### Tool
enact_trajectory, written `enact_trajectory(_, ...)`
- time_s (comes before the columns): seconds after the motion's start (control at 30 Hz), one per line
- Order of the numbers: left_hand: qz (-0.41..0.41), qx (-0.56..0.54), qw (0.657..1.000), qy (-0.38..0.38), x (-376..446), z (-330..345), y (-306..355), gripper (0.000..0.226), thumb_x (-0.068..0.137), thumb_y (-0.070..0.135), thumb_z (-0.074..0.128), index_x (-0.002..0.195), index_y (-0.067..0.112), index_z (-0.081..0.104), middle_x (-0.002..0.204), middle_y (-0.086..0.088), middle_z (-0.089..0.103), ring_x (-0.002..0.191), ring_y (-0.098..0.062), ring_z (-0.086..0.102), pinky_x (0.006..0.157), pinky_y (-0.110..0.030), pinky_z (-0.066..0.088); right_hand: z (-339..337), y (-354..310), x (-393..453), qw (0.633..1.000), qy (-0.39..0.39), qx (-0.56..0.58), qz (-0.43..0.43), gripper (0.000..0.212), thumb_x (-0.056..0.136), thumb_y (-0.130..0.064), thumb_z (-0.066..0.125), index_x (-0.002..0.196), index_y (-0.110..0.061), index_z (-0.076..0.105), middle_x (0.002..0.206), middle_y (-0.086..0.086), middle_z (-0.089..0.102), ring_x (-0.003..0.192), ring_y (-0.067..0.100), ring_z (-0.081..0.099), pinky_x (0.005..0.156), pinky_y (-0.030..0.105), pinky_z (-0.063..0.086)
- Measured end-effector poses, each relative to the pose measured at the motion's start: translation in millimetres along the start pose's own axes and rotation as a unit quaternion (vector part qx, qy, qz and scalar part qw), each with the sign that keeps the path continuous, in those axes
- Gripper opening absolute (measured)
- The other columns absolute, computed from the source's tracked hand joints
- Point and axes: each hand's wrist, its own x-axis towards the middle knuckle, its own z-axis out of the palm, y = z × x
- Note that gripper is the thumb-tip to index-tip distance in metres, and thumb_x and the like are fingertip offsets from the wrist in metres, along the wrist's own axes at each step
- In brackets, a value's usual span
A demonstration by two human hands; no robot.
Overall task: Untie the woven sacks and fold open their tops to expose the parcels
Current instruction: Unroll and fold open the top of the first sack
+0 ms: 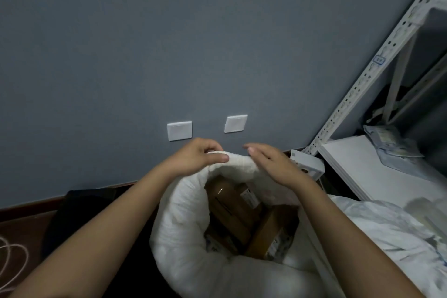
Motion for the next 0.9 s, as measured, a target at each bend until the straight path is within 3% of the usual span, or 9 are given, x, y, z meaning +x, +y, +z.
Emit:
enact_trajectory(0.1,-0.079,-0.128,0.988,-0.027,-4.4,2.5,-2.6,0.013,0.085,0.028,0.067,0.085,0.015,0.069,0.08,0.005,0.068,0.074,-0.004,0.061,0.079,-0.025,0.046,19.1,-11.5,4.2,0.997,-0.059,0.058,-0.006,0.036,0.1,-0.03,0.046,0.101,-0.001,0.067,0.091,0.011,0.064,0.081,0.012,0.054,0.07,0.023,0.039)
enact_trajectory(0.23,-0.065,0.154,0.985,-0.036,-9.2,8.3,-6.2,0.028,0.084,0.038,0.069,0.103,0.02,0.059,0.091,0.003,0.061,0.074,-0.008,0.054,0.068,-0.024,0.042,20.7,-10.6,11.7,0.964,-0.056,0.208,0.156,0.035,0.099,-0.033,0.049,0.096,-0.004,0.068,0.081,0.005,0.065,0.075,0.014,0.06,0.065,0.023,0.046)
enact_trajectory(0.3,-0.003,0.181,0.983,-0.002,-8.3,9.9,-6.4,0.017,0.086,0.028,0.068,0.098,0.021,0.057,0.09,0.004,0.06,0.075,-0.009,0.054,0.067,-0.024,0.039,18.4,-7.5,13.9,0.991,-0.058,0.096,0.072,0.03,0.099,-0.033,0.048,0.095,-0.011,0.067,0.083,0.0,0.062,0.077,0.012,0.057,0.072,0.027,0.044)
enact_trajectory(0.37,0.007,0.018,0.999,0.027,-6.6,8.3,-6.7,0.008,0.087,0.015,0.066,0.092,0.02,0.062,0.087,0.002,0.064,0.078,-0.007,0.059,0.073,-0.022,0.044,19.3,-10.6,12.9,0.998,-0.033,0.041,-0.024,0.023,0.098,-0.032,0.05,0.104,-0.017,0.066,0.095,-0.006,0.063,0.087,0.007,0.057,0.08,0.025,0.044)
enact_trajectory(0.47,-0.071,-0.187,0.98,0.005,-7.0,8.8,-3.5,0.01,0.087,0.017,0.066,0.097,0.016,0.065,0.089,-0.002,0.068,0.083,-0.013,0.064,0.075,-0.026,0.05,21.9,-12.4,15.1,0.991,-0.015,0.128,-0.047,0.013,0.095,-0.023,0.057,0.094,-0.014,0.066,0.081,-0.007,0.063,0.071,-0.006,0.055,0.065,0.01,0.043)
enact_trajectory(0.57,-0.113,0.094,0.989,-0.022,-7.7,10.8,-7.3,0.031,0.082,0.043,0.069,0.099,0.021,0.055,0.09,0.004,0.062,0.081,-0.012,0.058,0.067,-0.025,0.043,25.3,-6.7,17.8,0.984,0.01,0.177,-0.001,0.021,0.096,-0.019,0.056,0.085,-0.006,0.067,0.072,-0.004,0.059,0.065,0.0,0.054,0.061,0.014,0.042)
enact_trajectory(0.67,-0.073,0.267,0.961,0.031,-12.6,9.6,-5.7,0.038,0.084,0.04,0.066,0.109,0.019,0.047,0.098,-0.001,0.059,0.089,-0.02,0.056,0.067,-0.031,0.039,28.6,-0.5,20.8,0.979,0.005,0.197,0.051,0.029,0.097,-0.026,0.054,0.073,-0.009,0.057,0.066,0.002,0.046,0.063,0.013,0.045,0.063,0.027,0.036)
enact_trajectory(0.8,0.051,0.256,0.965,-0.019,-23.9,4.9,-12.3,0.054,0.083,0.016,0.062,0.128,0.031,0.037,0.124,0.004,0.049,0.11,-0.014,0.049,0.088,-0.033,0.044,27.1,1.8,23.4,0.969,0.022,0.22,0.107,0.033,0.094,-0.026,0.057,0.063,-0.014,0.055,0.061,0.0,0.049,0.059,0.013,0.047,0.062,0.026,0.037)
enact_trajectory(0.9,0.046,0.153,0.986,0.051,-30.2,4.7,-18.8,0.038,0.081,0.018,0.069,0.112,0.029,0.05,0.099,0.008,0.058,0.088,-0.008,0.056,0.073,-0.025,0.045,23.3,4.7,19.3,0.968,0.03,0.224,0.109,0.031,0.093,-0.026,0.059,0.063,-0.015,0.061,0.061,-0.003,0.055,0.06,0.011,0.051,0.063,0.026,0.039)
